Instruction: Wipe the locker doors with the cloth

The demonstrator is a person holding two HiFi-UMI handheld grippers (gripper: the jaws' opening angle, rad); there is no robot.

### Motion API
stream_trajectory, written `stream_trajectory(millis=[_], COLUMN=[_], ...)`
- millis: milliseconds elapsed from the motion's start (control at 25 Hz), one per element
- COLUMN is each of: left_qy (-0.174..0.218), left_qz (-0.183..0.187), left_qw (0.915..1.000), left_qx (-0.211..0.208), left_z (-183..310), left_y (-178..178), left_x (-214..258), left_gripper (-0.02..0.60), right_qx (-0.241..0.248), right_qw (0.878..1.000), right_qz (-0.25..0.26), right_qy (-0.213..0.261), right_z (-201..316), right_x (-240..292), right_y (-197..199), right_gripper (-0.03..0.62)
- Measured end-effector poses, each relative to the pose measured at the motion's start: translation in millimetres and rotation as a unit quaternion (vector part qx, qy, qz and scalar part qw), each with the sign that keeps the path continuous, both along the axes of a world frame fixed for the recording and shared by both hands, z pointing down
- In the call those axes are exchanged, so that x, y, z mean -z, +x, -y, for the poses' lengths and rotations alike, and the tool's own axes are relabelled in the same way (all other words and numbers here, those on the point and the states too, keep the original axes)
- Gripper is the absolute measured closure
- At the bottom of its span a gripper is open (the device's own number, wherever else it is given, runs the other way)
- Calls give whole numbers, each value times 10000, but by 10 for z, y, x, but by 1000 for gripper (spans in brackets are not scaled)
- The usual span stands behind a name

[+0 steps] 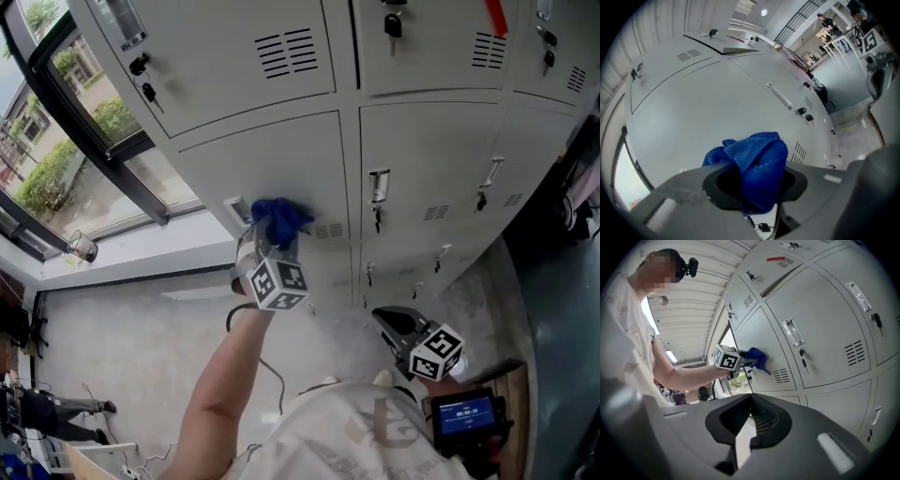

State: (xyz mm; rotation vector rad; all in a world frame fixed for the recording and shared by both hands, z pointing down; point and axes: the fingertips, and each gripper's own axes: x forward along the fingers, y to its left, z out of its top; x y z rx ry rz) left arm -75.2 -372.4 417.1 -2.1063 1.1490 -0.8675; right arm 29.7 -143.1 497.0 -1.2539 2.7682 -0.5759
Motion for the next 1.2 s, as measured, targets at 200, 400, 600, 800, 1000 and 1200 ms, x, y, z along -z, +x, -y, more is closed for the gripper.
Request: stream_trajectory(millis=[200, 400, 600, 800, 1000, 1200], left_qy=[119, -70, -97, -22, 177, 370], left_qz=[386, 342, 380, 507, 773, 897], left_qw=[9987, 9978, 9961, 9941, 9911, 9889], left_qx=[-306, -564, -790, -963, -1070, -1127], left_z=[-74, -138, -191, -229, -277, -401], left_y=[333, 683, 965, 1159, 1341, 1439], left_x=[-30, -140, -153, -147, -144, -116], left_gripper=[433, 431, 431, 431, 431, 436], right_qx=[-60, -93, -155, -198, -245, -278], right_qw=[10000, 9999, 9998, 9997, 9996, 9995], right_qz=[22, 51, 97, 107, 95, 108], right_qy=[-35, -47, -83, -58, -55, -87], right_z=[-3, 10, 30, 49, 45, 25], right_x=[-8, -10, -18, -7, -18, -32], right_y=[60, 103, 170, 223, 276, 310], right_gripper=[591, 591, 591, 591, 591, 591])
